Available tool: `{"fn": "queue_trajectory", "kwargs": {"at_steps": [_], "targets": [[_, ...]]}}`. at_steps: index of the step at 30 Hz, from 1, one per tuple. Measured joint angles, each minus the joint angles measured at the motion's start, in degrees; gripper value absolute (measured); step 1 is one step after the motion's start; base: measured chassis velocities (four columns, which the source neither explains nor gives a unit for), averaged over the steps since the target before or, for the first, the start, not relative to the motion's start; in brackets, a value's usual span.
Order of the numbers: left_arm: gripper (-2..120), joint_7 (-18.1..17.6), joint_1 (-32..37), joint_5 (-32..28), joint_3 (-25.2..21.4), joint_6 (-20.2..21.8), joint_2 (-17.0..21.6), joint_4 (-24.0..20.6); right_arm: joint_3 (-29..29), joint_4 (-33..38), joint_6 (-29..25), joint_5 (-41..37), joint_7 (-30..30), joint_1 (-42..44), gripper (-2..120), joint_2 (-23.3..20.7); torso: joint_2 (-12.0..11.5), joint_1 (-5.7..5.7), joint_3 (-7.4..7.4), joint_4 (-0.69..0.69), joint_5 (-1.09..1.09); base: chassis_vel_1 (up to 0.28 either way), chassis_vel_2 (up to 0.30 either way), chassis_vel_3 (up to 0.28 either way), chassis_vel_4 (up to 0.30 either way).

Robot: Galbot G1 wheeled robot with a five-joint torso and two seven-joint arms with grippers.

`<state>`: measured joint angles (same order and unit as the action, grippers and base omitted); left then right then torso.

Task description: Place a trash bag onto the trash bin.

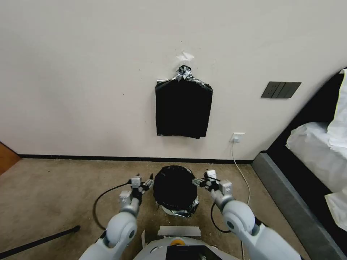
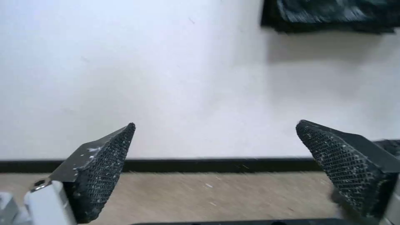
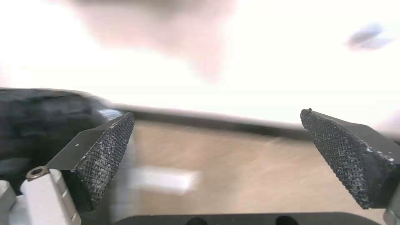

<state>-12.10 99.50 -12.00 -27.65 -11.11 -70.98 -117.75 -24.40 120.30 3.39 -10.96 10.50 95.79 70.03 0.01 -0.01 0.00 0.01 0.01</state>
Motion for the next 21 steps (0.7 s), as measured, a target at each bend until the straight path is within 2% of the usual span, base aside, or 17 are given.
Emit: {"fn": "queue_trajectory", "kwargs": {"at_steps": [2, 4, 6, 9, 21], "targets": [[100, 1.4, 3.3, 2.2, -1.4, -3.5, -1.9, -1.0, -2.2, -0.6, -6.2, 2.4, -0.8, 3.0, 100, 5.1, 0.0, 0.0, 0.0, 0.01, -0.01, 0.0, 0.0, 0.0, 0.0], [100, 1.8, 4.2, 3.6, -1.6, -5.0, -2.6, -1.2, -2.7, -0.7, -7.7, 2.8, -1.0, 3.6, 100, 6.3, 0.0, 0.0, 0.0, -0.01, -0.01, 0.0, 0.0, 0.0, 0.0], [100, 2.4, 5.2, 6.9, -1.8, -7.8, -4.1, -1.3, -3.7, -1.0, -12.7, 4.4, -1.8, 5.0, 100, 10.0, 0.0, 0.0, 0.0, -0.01, -0.02, 0.0, 0.0, 0.0, 0.0], [100, 2.6, 5.3, 8.0, -1.6, -8.8, -5.9, -1.7, -4.2, -1.1, -15.4, 5.5, -2.5, 5.7, 100, 12.3, 0.0, 0.0, 0.0, -0.02, -0.02, 0.0, 0.0, 0.0, 0.0], [100, 2.4, 5.0, 7.8, -1.3, -8.6, -6.3, -1.9, -4.0, -1.1, -15.6, 5.5, -2.6, 5.4, 100, 12.5, 0.0, 0.0, 0.0, -0.01, -0.02, 0.0, 0.0, 0.0, 0.0]]}}
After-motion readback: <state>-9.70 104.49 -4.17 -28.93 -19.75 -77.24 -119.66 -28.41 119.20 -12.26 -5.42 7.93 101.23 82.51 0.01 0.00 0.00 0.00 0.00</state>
